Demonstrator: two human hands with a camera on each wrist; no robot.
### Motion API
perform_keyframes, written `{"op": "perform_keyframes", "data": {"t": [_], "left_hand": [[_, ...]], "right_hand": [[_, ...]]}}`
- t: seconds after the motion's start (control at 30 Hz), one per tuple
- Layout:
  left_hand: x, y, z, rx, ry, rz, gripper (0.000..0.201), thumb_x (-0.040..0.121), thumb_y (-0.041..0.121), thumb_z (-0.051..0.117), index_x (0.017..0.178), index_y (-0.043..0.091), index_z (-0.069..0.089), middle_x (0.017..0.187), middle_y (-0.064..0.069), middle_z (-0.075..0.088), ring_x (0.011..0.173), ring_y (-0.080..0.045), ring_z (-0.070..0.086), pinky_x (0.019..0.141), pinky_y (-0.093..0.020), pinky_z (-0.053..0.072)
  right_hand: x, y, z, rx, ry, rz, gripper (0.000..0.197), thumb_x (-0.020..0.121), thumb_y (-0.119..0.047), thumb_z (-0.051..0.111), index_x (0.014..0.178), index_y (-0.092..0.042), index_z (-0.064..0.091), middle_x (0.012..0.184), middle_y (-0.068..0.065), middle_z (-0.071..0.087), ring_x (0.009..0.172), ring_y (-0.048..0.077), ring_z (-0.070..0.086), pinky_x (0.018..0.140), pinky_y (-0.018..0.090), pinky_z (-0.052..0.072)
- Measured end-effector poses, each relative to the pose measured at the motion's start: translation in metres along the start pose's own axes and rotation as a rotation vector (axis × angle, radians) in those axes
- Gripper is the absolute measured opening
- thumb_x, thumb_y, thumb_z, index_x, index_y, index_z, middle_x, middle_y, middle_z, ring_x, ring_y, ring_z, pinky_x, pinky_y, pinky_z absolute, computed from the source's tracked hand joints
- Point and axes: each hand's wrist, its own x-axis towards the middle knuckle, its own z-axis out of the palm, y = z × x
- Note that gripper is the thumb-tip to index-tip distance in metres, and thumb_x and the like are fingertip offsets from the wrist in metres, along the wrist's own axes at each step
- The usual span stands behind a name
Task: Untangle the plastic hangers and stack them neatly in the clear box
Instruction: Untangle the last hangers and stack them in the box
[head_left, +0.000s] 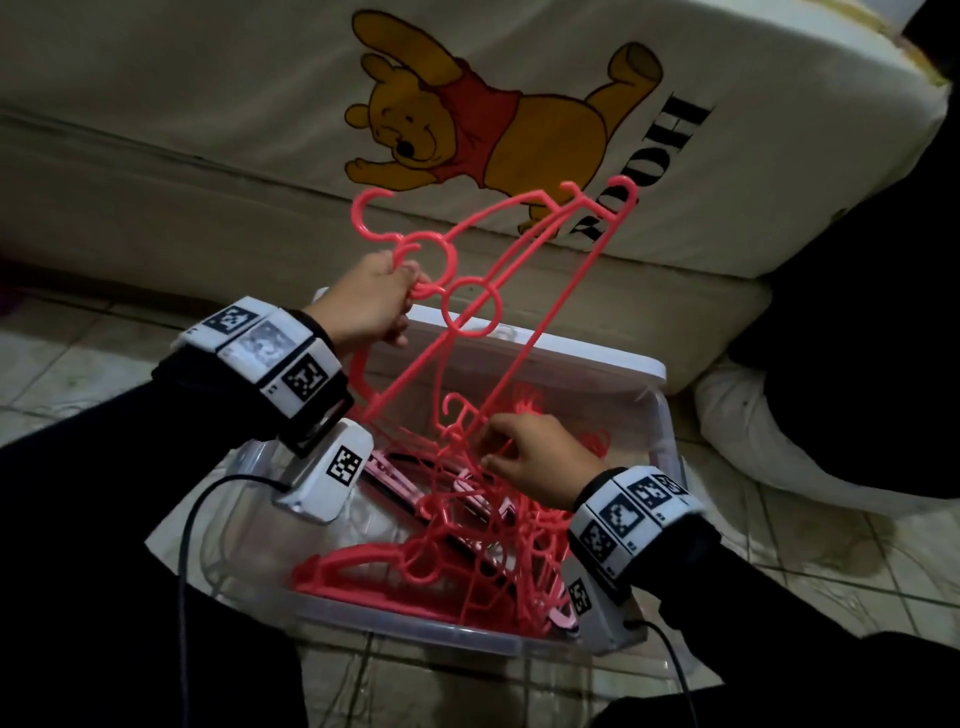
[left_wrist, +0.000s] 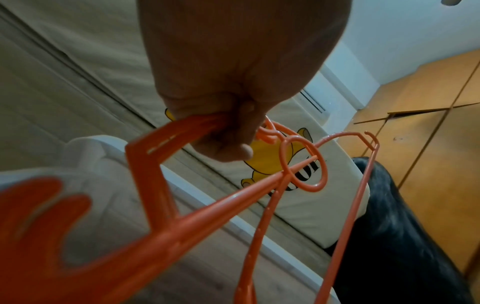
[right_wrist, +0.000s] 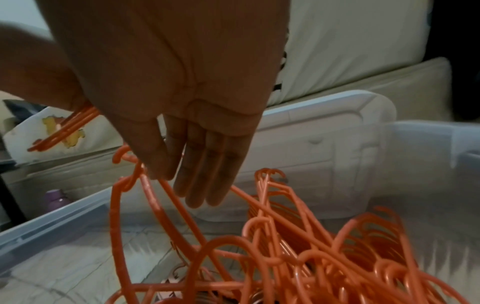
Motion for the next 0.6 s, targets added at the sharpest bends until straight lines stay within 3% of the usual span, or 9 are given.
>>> {"op": "perform_keyframes", "data": {"t": [0.2,0.3,0.37,0.5,0.6], "left_hand": [[0.001,-0.011,0.011,-0.169,0.010,-0.132,0.033,0.104,0.019,0.029,0.079,0.014,0.050,0.061,0.000,0.032,0.030,0.000,0.035,0.036,-0.015,0.042],[0.000,-0.015,0.016,-0.207,-0.015,-0.167,0.035,0.104,0.018,0.028,0.076,0.014,0.049,0.058,0.000,0.031,0.029,0.000,0.034,0.035,-0.016,0.041],[0.000,-0.017,0.018,-0.230,-0.022,-0.191,0.035,0.104,0.017,0.028,0.076,0.013,0.048,0.058,0.000,0.031,0.030,-0.001,0.034,0.036,-0.016,0.041],[0.000,-0.017,0.018,-0.284,-0.003,-0.247,0.033,0.104,0.017,0.028,0.077,0.011,0.046,0.058,-0.001,0.031,0.028,-0.001,0.035,0.036,-0.017,0.043],[0.001,-0.013,0.016,-0.282,0.026,-0.226,0.034,0.104,0.017,0.029,0.077,0.011,0.048,0.058,-0.001,0.031,0.028,-0.001,0.034,0.035,-0.016,0.042]], "right_hand": [[-0.001,-0.003,0.002,0.002,0.001,0.031,0.017,0.089,-0.022,0.061,0.098,-0.009,0.066,0.098,0.005,0.069,0.088,0.015,0.062,0.079,0.029,0.050],[-0.003,-0.003,0.002,0.050,-0.008,0.029,0.011,0.087,-0.023,0.061,0.088,-0.013,0.066,0.090,0.001,0.068,0.083,0.014,0.063,0.079,0.034,0.053],[-0.005,-0.004,0.001,0.100,-0.035,0.017,0.003,0.086,-0.021,0.064,0.083,-0.020,0.062,0.088,-0.003,0.066,0.081,0.012,0.062,0.078,0.031,0.054],[-0.007,-0.004,-0.003,0.146,-0.104,-0.001,0.014,0.081,-0.018,0.071,0.088,-0.019,0.060,0.091,-0.002,0.066,0.082,0.011,0.062,0.079,0.028,0.053],[-0.008,-0.003,-0.007,0.160,-0.096,-0.015,0.019,0.080,-0.020,0.073,0.091,-0.021,0.058,0.091,-0.008,0.063,0.083,0.007,0.060,0.074,0.013,0.047]]}}
